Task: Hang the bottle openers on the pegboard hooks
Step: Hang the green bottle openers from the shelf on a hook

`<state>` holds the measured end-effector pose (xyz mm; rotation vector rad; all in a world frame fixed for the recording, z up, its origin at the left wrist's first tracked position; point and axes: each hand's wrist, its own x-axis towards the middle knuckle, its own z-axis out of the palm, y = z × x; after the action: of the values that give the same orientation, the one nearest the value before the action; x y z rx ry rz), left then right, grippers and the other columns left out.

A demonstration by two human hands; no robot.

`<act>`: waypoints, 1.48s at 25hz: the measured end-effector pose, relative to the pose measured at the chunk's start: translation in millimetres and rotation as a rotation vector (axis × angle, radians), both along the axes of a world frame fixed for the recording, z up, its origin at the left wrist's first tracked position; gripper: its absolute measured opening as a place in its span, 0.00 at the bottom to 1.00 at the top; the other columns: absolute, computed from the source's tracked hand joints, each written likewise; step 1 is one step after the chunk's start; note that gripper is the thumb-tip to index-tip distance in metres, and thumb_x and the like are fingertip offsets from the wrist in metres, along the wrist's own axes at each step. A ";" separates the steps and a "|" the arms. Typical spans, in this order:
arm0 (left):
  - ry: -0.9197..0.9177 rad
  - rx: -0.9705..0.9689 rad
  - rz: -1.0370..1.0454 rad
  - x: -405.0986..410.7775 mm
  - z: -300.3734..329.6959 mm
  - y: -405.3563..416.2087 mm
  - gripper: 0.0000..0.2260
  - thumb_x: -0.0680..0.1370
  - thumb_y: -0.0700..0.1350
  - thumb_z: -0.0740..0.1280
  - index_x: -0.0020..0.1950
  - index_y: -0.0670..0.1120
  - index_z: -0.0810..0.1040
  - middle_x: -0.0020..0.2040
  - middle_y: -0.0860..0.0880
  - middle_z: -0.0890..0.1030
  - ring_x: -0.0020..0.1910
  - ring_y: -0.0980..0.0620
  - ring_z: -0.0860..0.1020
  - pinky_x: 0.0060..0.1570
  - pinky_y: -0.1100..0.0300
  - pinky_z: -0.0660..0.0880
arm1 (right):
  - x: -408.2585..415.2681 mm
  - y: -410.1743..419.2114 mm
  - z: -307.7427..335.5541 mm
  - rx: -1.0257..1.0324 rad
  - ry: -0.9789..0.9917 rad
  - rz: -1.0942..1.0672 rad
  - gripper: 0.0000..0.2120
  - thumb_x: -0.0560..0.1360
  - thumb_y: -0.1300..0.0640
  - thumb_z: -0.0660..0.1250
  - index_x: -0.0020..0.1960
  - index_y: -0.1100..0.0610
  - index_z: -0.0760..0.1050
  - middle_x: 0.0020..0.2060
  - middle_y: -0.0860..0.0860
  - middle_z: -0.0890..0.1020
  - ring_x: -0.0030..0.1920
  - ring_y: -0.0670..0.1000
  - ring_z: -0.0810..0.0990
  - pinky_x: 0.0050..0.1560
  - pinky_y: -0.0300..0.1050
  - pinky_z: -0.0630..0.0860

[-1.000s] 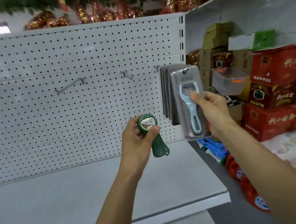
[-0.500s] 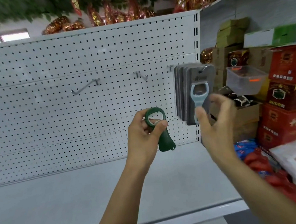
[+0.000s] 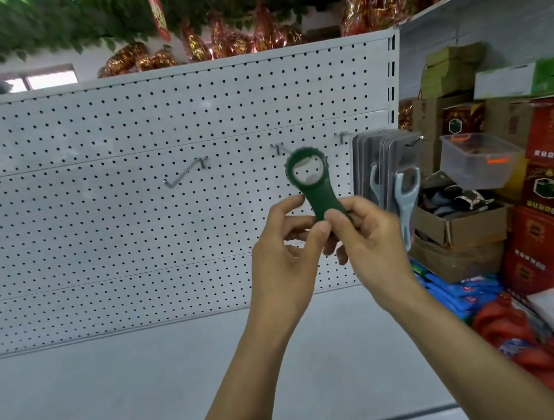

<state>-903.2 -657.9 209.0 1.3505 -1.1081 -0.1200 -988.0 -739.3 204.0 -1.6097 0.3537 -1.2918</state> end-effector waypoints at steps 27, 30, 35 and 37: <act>-0.335 0.387 0.334 38.4 -74.1 29.5 0.19 0.78 0.57 0.63 0.69 0.57 0.68 0.60 0.60 0.77 0.60 0.61 0.73 0.53 0.64 0.68 | 42.5 -44.4 -35.6 0.104 0.451 -0.081 0.19 0.79 0.50 0.62 0.68 0.52 0.66 0.57 0.48 0.77 0.54 0.48 0.78 0.52 0.46 0.77; -0.376 0.381 0.383 27.2 -95.9 47.1 0.22 0.78 0.58 0.62 0.71 0.54 0.67 0.64 0.58 0.75 0.64 0.58 0.70 0.59 0.63 0.67 | 15.2 -13.3 -76.4 -0.092 0.514 -0.094 0.18 0.78 0.51 0.63 0.67 0.49 0.69 0.62 0.44 0.75 0.59 0.44 0.74 0.59 0.47 0.74; -0.329 0.396 0.489 6.7 -151.0 96.6 0.24 0.78 0.61 0.59 0.71 0.52 0.67 0.65 0.56 0.75 0.63 0.57 0.72 0.61 0.57 0.71 | -14.3 49.3 -139.1 -0.319 0.642 -0.063 0.17 0.79 0.51 0.60 0.67 0.46 0.67 0.64 0.40 0.72 0.64 0.43 0.71 0.64 0.46 0.69; -0.308 0.454 0.501 6.8 -173.1 122.8 0.23 0.78 0.60 0.60 0.71 0.51 0.68 0.64 0.55 0.76 0.63 0.55 0.73 0.61 0.55 0.73 | -13.3 75.2 -157.7 -0.385 0.705 -0.032 0.17 0.80 0.50 0.59 0.68 0.47 0.68 0.65 0.41 0.72 0.64 0.44 0.70 0.63 0.44 0.68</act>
<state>-896.3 -535.1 35.9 2.0715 -0.9902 0.2249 -1001.3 -664.1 46.2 -2.3823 0.5806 -0.8015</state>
